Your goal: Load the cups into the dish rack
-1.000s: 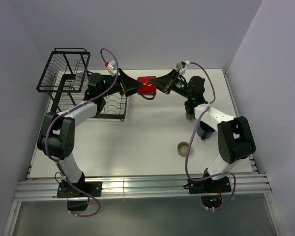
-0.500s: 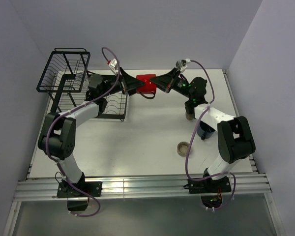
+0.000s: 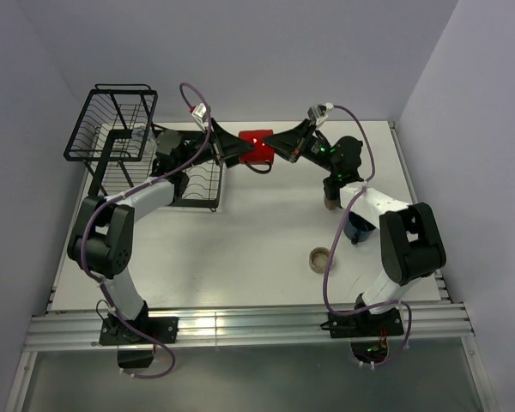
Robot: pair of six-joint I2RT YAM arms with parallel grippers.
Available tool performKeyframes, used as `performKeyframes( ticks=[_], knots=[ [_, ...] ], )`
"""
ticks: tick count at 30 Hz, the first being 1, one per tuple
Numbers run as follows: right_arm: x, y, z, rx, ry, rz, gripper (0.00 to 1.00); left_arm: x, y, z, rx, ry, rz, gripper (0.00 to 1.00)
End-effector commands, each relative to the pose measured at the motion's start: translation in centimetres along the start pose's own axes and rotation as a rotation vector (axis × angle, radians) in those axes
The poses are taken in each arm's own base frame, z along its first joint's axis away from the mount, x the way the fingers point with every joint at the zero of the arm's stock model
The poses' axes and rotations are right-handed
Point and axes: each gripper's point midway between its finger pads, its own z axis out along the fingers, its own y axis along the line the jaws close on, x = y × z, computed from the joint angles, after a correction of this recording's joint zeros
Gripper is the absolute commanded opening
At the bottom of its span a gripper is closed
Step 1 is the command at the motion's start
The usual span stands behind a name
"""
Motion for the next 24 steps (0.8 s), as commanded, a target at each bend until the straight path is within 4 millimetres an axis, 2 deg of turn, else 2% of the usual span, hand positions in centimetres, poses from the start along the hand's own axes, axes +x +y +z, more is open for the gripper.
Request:
performKeyframes(
  ticks=[1, 2, 3, 5, 6, 8, 10, 13, 16, 24],
  knots=[
    [1.4, 5.7, 0.2, -0.189, 0.044, -0.138, 0.0, 2.0, 0.7, 1.3, 0.002, 0.064, -0.039, 0.57],
    [1.5, 5.7, 0.1, -0.188, 0.044, -0.143, 0.0, 2.0, 0.6, 1.3, 0.005, 0.067, -0.036, 0.5],
    [1.6, 5.6, 0.1, -0.187, 0.046, -0.145, 0.0, 2.0, 0.4, 1.3, 0.008, 0.069, -0.034, 0.34],
    [1.5, 5.5, 0.1, -0.177, 0.044, -0.147, 0.0, 1.9, 0.1, 1.4, 0.01, 0.073, -0.029, 0.21],
    [1.5, 5.4, 0.1, -0.172, 0.044, -0.155, 0.0, 1.8, -0.3, 1.3, 0.014, 0.072, -0.02, 0.09],
    [1.4, 5.2, 0.0, -0.159, 0.035, -0.154, 0.06, 1.7, -0.5, 1.3, 0.003, 0.071, -0.01, 0.0],
    [1.5, 5.0, -0.1, -0.15, 0.028, -0.162, 0.19, 1.4, -1.1, 1.3, 0.003, 0.063, 0.017, 0.0],
    [1.4, 4.5, -0.1, -0.131, 0.019, -0.166, 0.32, 0.9, -1.7, 1.1, -0.01, 0.05, 0.039, 0.0],
    [1.2, 4.4, -0.4, -0.119, 0.004, -0.17, 0.39, 0.3, -2.0, 0.7, -0.023, 0.029, 0.05, 0.0],
    [0.3, 4.1, -0.8, -0.067, -0.038, -0.194, 0.43, -0.9, -2.2, -0.6, -0.047, -0.006, 0.066, 0.0]
  ],
)
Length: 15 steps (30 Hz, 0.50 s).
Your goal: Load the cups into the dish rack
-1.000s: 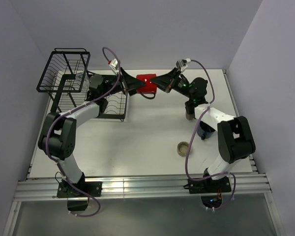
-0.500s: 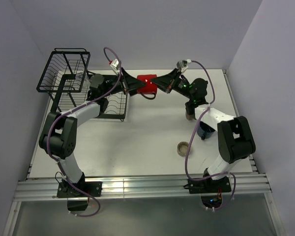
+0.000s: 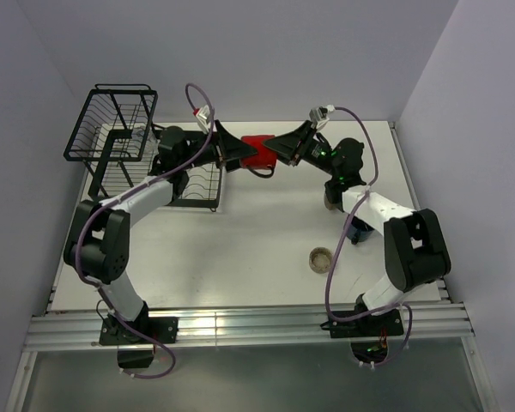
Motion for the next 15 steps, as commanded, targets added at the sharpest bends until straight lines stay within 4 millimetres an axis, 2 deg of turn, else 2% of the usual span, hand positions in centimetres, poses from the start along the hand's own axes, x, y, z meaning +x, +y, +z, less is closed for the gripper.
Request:
performKeyframes(
  ticks=[1, 4, 5, 7, 8, 11, 15],
  knots=[
    [-0.6, 4.2, -0.3, -0.072, -0.045, -0.127, 0.43, -1.8, -2.7, -0.9, 0.016, -0.05, 0.101, 0.0],
    [-1.1, 3.8, -0.5, -0.028, -0.073, -0.153, 0.43, -2.5, -2.3, -1.4, -0.034, -0.065, 0.123, 0.0],
    [-1.1, 2.9, -0.6, 0.015, -0.075, -0.158, 0.43, -2.8, -2.5, -1.5, -0.049, -0.077, 0.133, 0.0],
    [-1.4, 2.9, -0.8, 0.047, -0.093, -0.18, 0.43, -3.3, -2.0, -1.8, -0.104, -0.079, 0.155, 0.0],
    [-1.7, 1.9, -0.9, 0.095, -0.108, -0.184, 0.43, -3.5, -1.8, -1.9, -0.123, -0.085, 0.163, 0.0],
    [-2.4, 1.1, -1.2, 0.178, -0.139, -0.207, 0.43, -4.2, -1.9, -2.1, -0.17, -0.1, 0.2, 0.0],
    [-3.1, 0.8, -1.5, 0.24, -0.166, -0.234, 0.43, -4.9, -1.9, -2.3, -0.203, -0.12, 0.231, 0.0]
  ],
)
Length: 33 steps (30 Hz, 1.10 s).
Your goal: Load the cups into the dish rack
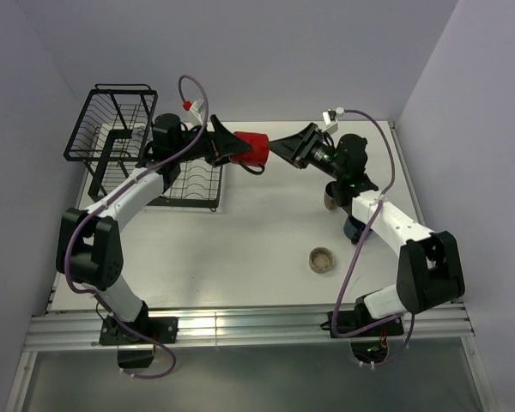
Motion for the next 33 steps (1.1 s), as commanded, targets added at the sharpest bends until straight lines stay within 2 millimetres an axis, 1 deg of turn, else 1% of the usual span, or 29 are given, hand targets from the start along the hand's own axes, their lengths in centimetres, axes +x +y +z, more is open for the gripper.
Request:
performKeyframes(
  ticks=[1, 2, 3, 4, 5, 6, 8, 10, 11, 12, 13, 14, 15, 16, 17, 18, 19, 20, 21, 22, 23, 24, 25, 28, 29, 30, 31, 32, 33],
  knots=[
    [-2.3, 2.1, -0.6, 0.027, -0.075, -0.117, 0.43, -3.3, -2.6, -1.3, -0.02, -0.106, 0.144, 0.0],
    [-2.3, 1.8, -0.6, 0.044, -0.078, -0.116, 0.43, -3.1, -2.3, -1.3, -0.045, -0.101, 0.133, 0.0],
    [-2.7, 1.4, -0.7, 0.069, -0.1, -0.117, 0.43, -3.6, -2.5, -1.4, -0.055, -0.109, 0.16, 0.0],
    [-2.6, 0.8, -0.9, 0.1, -0.099, -0.124, 0.43, -4.0, -2.2, -1.4, -0.081, -0.125, 0.167, 0.0],
    [-2.7, 0.6, -1.0, 0.12, -0.103, -0.127, 0.43, -3.8, -1.5, -1.6, -0.125, -0.119, 0.15, 0.0],
    [-3.0, 0.3, -1.1, 0.142, -0.122, -0.136, 0.43, -4.5, -1.7, -1.7, -0.146, -0.133, 0.189, 0.0],
    [-3.0, -0.5, -1.4, 0.189, -0.124, -0.147, 0.43, -5.6, -0.5, -2.0, -0.238, -0.169, 0.199, 0.0],
    [-3.2, -1.4, -1.7, 0.236, -0.132, -0.155, 0.43, -6.6, 0.2, -2.5, -0.325, -0.182, 0.232, 0.0],
    [-3.3, -1.5, -1.8, 0.245, -0.135, -0.161, 0.43, -7.5, 1.6, -2.7, -0.4, -0.212, 0.234, 0.0],
    [-3.3, -1.6, -1.8, 0.253, -0.139, -0.163, 0.43, -8.6, 1.2, -2.9, -0.427, -0.231, 0.274, 0.0],
    [-3.3, -2.1, -1.9, 0.276, -0.134, -0.168, 0.43, -8.5, 2.0, -3.2, -0.477, -0.22, 0.265, 0.0],
    [-3.3, -2.1, -1.9, 0.282, -0.133, -0.17, 0.43, -9.1, 3.4, -3.4, -0.545, -0.239, 0.263, 0.0],
    [-3.3, -2.3, -1.9, 0.29, -0.131, -0.173, 0.43, -10.0, 3.2, -3.6, -0.567, -0.252, 0.291, 0.0],
    [-3.2, -2.7, -2.0, 0.305, -0.125, -0.174, 0.43, -9.9, 3.9, -3.8, -0.606, -0.24, 0.285, 0.0],
    [-3.3, -2.7, -2.0, 0.311, -0.126, -0.176, 0.42, -10.3, 5.5, -4.0, -0.673, -0.249, 0.282, 0.0],
    [-3.2, -2.9, -1.9, 0.316, -0.124, -0.177, 0.42, -11.3, 5.2, -4.2, -0.698, -0.266, 0.304, 0.0],
    [-3.1, -3.2, -2.0, 0.326, -0.12, -0.176, 0.42, -11.7, 5.8, -4.4, -0.734, -0.266, 0.309, 0.0],
    [-3.1, -3.3, -2.0, 0.33, -0.118, -0.179, 0.42, -11.2, 7.8, -4.5, -0.799, -0.234, 0.291, 0.0],
    [-3.1, -3.4, -1.9, 0.333, -0.114, -0.178, 0.42, -12.5, 7.6, -4.9, -0.843, -0.267, 0.322, 0.0],
    [-3.0, -3.5, -1.9, 0.338, -0.11, -0.18, 0.42, -12.7, 8.0, -4.9, -0.863, -0.257, 0.327, 0.0],
    [-3.0, -3.7, -2.0, 0.342, -0.109, -0.181, 0.42, -12.4, 9.9, -5.2, -0.931, -0.23, 0.326, 0.0],
    [-3.0, -3.7, -1.9, 0.345, -0.109, -0.182, 0.42, -13.6, 9.4, -5.5, -0.969, -0.266, 0.35, 0.0],
    [-3.0, -3.9, -1.9, 0.35, -0.107, -0.182, 0.42, -13.9, 9.7, -5.6, -0.993, -0.267, 0.357, 0.0],
    [-2.8, -4.2, -1.8, 0.358, -0.092, -0.181, 0.42, -14.6, 11.4, -5.9, -1.08, -0.263, 0.365, 0.0],
    [-2.8, -4.3, -1.7, 0.358, -0.089, -0.182, 0.42, -14.5, 12.8, -5.8, -1.115, -0.248, 0.359, 0.0],
    [-2.6, -4.4, -1.7, 0.359, -0.083, -0.179, 0.42, -14.9, 12.6, -6.0, -1.136, -0.247, 0.365, 0.0],
    [-2.5, -4.6, -1.6, 0.36, -0.078, -0.18, 0.42, -15.0, 13.3, -6.3, -1.169, -0.247, 0.367, 0.0],
    [-2.4, -4.7, -1.6, 0.363, -0.076, -0.18, 0.42, -14.8, 14.3, -6.1, -1.189, -0.227, 0.363, 0.0],
    [-2.3, -4.9, -1.5, 0.367, -0.072, -0.177, 0.42, -14.9, 14.6, -6.2, -1.2, -0.223, 0.366, 0.0]
  ],
)
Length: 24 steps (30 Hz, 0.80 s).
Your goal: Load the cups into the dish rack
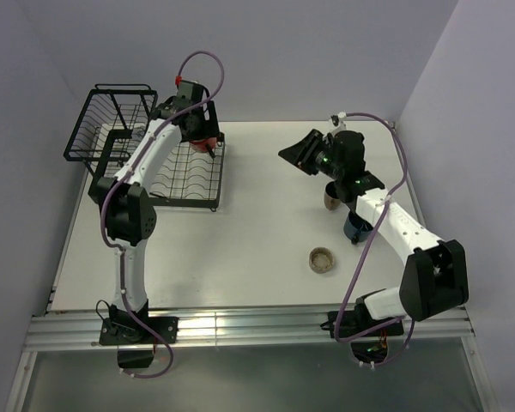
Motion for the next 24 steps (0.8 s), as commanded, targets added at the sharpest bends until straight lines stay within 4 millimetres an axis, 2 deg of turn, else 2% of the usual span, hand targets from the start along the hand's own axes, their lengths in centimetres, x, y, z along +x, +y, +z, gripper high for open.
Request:
performKeyframes(
  ticks=[1, 4, 16, 24],
  knots=[
    [-1.6, 1.7, 0.2, -0.035, -0.034, -0.044, 0.42, -3.7, 0.7, -1.7, -0.071, -0.11, 0.025, 0.0],
    [-1.3, 1.5, 0.5, -0.034, -0.021, -0.042, 0.42, -2.7, 1.5, -0.2, -0.114, -0.087, 0.04, 0.0],
    [-0.5, 1.1, 1.5, -0.022, 0.008, -0.05, 0.42, -1.0, 4.1, 3.9, -0.21, -0.04, 0.042, 0.0],
    [-0.2, 0.8, 2.2, -0.009, 0.023, -0.053, 0.42, -0.8, 5.7, 5.2, -0.238, -0.029, 0.027, 0.0]
  ],
)
